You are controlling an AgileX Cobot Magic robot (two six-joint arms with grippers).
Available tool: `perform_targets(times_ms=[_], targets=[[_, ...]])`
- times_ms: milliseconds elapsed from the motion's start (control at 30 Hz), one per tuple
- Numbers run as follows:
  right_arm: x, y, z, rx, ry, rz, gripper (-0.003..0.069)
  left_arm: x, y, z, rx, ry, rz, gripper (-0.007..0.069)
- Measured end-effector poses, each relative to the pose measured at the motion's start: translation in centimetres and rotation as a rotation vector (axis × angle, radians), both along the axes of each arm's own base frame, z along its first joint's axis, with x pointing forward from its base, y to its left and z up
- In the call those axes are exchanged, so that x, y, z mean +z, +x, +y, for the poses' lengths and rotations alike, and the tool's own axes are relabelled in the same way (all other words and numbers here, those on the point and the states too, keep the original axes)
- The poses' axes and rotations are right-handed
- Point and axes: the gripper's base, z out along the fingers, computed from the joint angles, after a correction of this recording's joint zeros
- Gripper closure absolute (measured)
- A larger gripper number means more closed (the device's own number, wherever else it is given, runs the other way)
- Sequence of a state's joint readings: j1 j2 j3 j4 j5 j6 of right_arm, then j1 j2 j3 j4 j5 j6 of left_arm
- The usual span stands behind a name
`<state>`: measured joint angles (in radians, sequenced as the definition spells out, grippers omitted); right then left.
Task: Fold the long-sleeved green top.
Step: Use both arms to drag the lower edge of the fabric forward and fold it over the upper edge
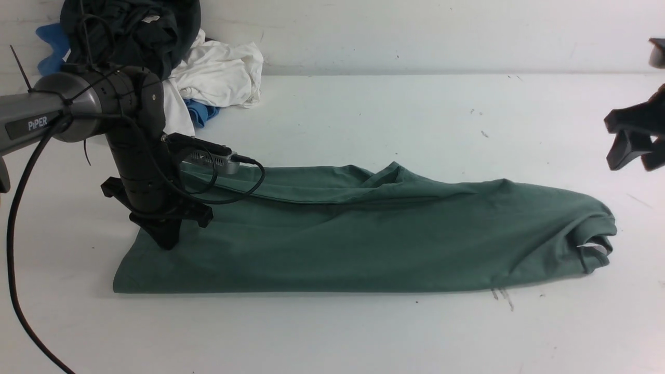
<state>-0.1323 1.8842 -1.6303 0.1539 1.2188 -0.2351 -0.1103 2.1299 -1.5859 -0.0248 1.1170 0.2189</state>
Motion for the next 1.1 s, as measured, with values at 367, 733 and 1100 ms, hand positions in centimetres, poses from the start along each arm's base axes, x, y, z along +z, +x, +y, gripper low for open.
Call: perform_targets(times_ms=[367,733,1100], targets=[[-8.5,-6.6,4.2,0.033,-0.077,0.061,0.0286,0.1,0.0,-0.1,-0.010,-0.021,-0.004,0.0632],[-11.2,-5.0,3.8,-0.008,-0.112,-0.025,0.0385,0.1,0.0,-0.1,-0.009,-0.038,-0.004,0.0632],[-7.7,-5.7,3.4,0.000,-0.148,-0.026,0.0663,0.1,0.0,0.0,-0.008,-0.037,-0.004,0.0632]])
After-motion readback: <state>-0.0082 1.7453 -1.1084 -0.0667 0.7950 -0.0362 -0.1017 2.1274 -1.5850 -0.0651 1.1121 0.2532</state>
